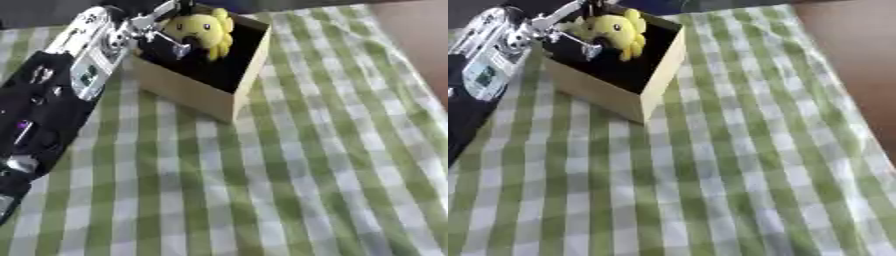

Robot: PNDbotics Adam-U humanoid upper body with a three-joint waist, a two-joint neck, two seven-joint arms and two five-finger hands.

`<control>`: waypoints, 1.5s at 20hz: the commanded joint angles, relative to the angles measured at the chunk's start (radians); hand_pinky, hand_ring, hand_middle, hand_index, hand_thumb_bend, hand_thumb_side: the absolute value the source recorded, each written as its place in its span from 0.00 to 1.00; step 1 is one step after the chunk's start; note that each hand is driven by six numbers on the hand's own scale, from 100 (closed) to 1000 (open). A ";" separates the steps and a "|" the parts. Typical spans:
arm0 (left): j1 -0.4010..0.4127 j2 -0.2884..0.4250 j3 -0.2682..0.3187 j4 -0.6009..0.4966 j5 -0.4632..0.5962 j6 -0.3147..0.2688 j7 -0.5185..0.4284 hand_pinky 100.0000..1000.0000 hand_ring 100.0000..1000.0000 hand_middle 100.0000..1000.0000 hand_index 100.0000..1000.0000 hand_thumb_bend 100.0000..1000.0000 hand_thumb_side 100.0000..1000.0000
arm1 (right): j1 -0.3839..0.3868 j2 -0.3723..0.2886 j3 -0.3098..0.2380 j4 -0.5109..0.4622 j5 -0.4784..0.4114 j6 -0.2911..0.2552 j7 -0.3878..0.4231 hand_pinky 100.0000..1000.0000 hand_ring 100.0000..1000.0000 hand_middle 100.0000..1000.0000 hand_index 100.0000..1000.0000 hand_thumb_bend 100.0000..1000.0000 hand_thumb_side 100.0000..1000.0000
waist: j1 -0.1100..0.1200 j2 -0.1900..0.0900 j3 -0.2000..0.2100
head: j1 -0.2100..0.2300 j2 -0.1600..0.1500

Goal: Pick up objects on the table and place them in the box.

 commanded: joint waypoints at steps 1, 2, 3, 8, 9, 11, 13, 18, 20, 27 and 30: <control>-0.022 0.007 0.014 0.001 -0.021 -0.023 0.014 0.43 0.52 0.50 0.48 0.01 0.09 | -0.018 -0.007 -0.005 -0.020 -0.011 0.000 0.005 0.73 0.65 0.60 0.77 0.00 0.81 | -0.001 -0.020 -0.007 | 0.005 -0.018; -0.024 0.007 0.013 0.004 -0.029 -0.035 0.013 0.46 0.54 0.51 0.51 0.18 0.11 | -0.019 -0.005 -0.004 -0.020 -0.012 0.000 0.006 0.73 0.65 0.60 0.77 0.00 0.82 | 0.000 -0.019 -0.011 | 0.006 -0.021; -0.026 0.007 0.012 0.008 -0.041 -0.049 0.009 0.47 0.55 0.52 0.52 0.23 0.13 | -0.018 -0.004 -0.004 -0.020 -0.013 0.000 0.007 0.73 0.65 0.60 0.77 0.00 0.82 | 0.001 -0.018 -0.015 | 0.006 -0.023; -0.029 0.010 0.012 0.013 -0.106 -0.110 -0.010 0.53 0.58 0.55 0.59 0.43 0.17 | -0.011 -0.002 -0.008 -0.020 -0.023 0.005 0.005 0.73 0.64 0.60 0.77 0.00 0.81 | 0.007 -0.017 -0.020 | 0.008 -0.023; -0.029 0.011 0.011 0.016 -0.126 -0.117 -0.021 0.56 0.62 0.59 0.64 0.51 0.20 | -0.012 -0.001 -0.008 -0.020 -0.024 0.005 0.005 0.73 0.64 0.60 0.77 0.00 0.81 | 0.008 -0.016 -0.021 | 0.008 -0.023; -0.030 0.011 0.012 0.024 -0.166 -0.128 -0.053 0.57 0.64 0.62 0.68 0.56 0.22 | -0.012 0.000 -0.009 -0.020 -0.025 0.007 0.002 0.73 0.64 0.60 0.77 0.00 0.81 | 0.010 -0.016 -0.024 | 0.009 -0.023; -0.032 0.011 0.017 0.028 -0.196 -0.132 -0.075 0.59 0.68 0.66 0.73 0.59 0.22 | -0.011 -0.001 -0.010 -0.020 -0.025 0.008 0.001 0.73 0.64 0.59 0.77 0.00 0.81 | 0.012 -0.016 -0.025 | 0.009 -0.022; -0.033 0.011 0.028 0.021 -0.227 -0.129 -0.083 0.60 0.71 0.72 0.82 0.62 0.24 | -0.008 0.000 -0.011 -0.020 -0.026 0.010 -0.001 0.73 0.64 0.59 0.76 0.00 0.81 | 0.015 -0.016 -0.024 | 0.009 -0.016; -0.035 0.009 0.035 0.008 -0.215 -0.116 -0.057 0.59 0.70 0.71 0.81 0.57 0.24 | -0.006 0.000 -0.012 -0.020 -0.026 0.011 -0.002 0.73 0.64 0.59 0.76 0.00 0.81 | 0.014 -0.017 -0.023 | 0.007 -0.012; -0.040 0.021 0.049 -0.083 -0.078 -0.046 0.044 0.55 0.65 0.66 0.76 0.37 0.21 | 0.003 -0.002 -0.014 -0.020 -0.022 0.018 -0.006 0.73 0.64 0.59 0.76 0.00 0.80 | 0.008 -0.033 -0.003 | 0.003 0.009; -0.040 0.037 0.052 -0.158 0.017 -0.007 0.055 0.55 0.65 0.66 0.76 0.36 0.20 | 0.007 -0.006 -0.015 -0.020 -0.019 0.019 -0.009 0.73 0.64 0.59 0.77 0.00 0.79 | 0.000 -0.049 0.016 | 0.005 0.028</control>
